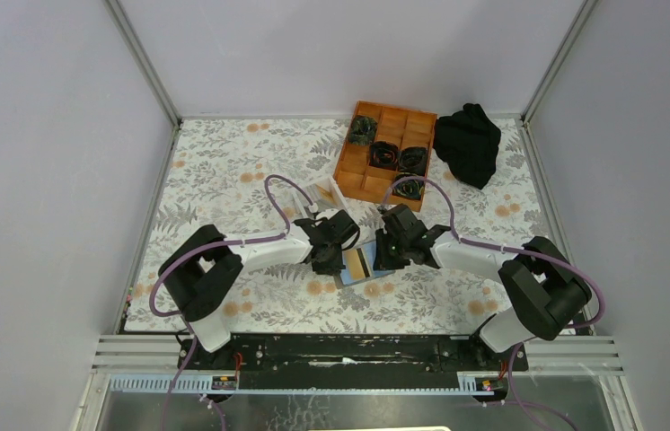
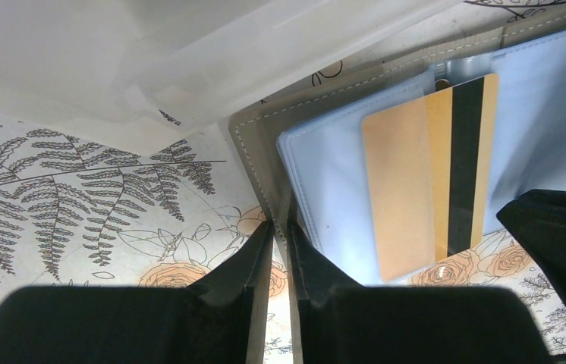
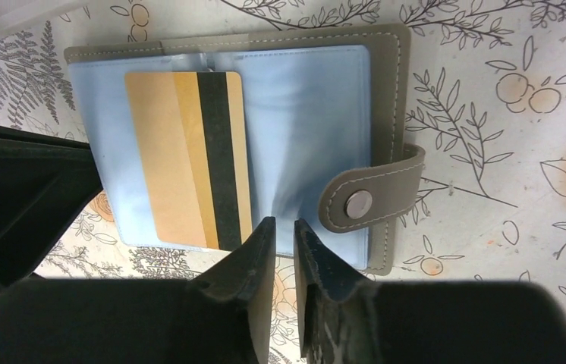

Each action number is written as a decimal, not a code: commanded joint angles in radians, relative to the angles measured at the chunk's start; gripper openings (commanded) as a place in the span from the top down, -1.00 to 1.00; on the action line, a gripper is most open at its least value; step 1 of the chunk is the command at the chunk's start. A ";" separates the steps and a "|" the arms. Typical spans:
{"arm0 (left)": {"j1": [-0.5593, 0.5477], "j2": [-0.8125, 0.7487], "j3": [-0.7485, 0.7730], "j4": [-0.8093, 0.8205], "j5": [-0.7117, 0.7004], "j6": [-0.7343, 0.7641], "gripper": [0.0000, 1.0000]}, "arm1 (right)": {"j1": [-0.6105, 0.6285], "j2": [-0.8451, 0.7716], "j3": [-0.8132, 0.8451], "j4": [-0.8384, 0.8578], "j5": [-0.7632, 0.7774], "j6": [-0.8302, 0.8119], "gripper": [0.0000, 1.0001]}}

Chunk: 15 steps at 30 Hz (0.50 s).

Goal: Put the credit cards into the card holder
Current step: Insert the credit card into the card holder.

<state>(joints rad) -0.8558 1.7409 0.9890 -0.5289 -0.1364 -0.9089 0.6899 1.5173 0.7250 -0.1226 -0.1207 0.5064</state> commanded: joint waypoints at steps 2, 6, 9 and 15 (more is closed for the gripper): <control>0.029 0.126 -0.097 0.085 -0.105 0.013 0.63 | -0.006 0.009 0.044 0.003 0.043 -0.001 0.64; 0.030 0.127 -0.100 0.088 -0.102 0.013 0.63 | -0.006 0.034 0.068 0.005 0.033 -0.010 0.72; 0.030 0.126 -0.104 0.091 -0.100 0.013 0.64 | -0.006 0.053 0.085 0.007 0.032 -0.015 0.79; 0.034 0.129 -0.105 0.096 -0.098 0.014 0.64 | -0.004 0.090 0.105 0.005 0.027 -0.027 0.82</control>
<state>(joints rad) -0.8494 1.7348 0.9775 -0.5152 -0.1230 -0.9081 0.6888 1.5867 0.7906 -0.1219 -0.1127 0.4999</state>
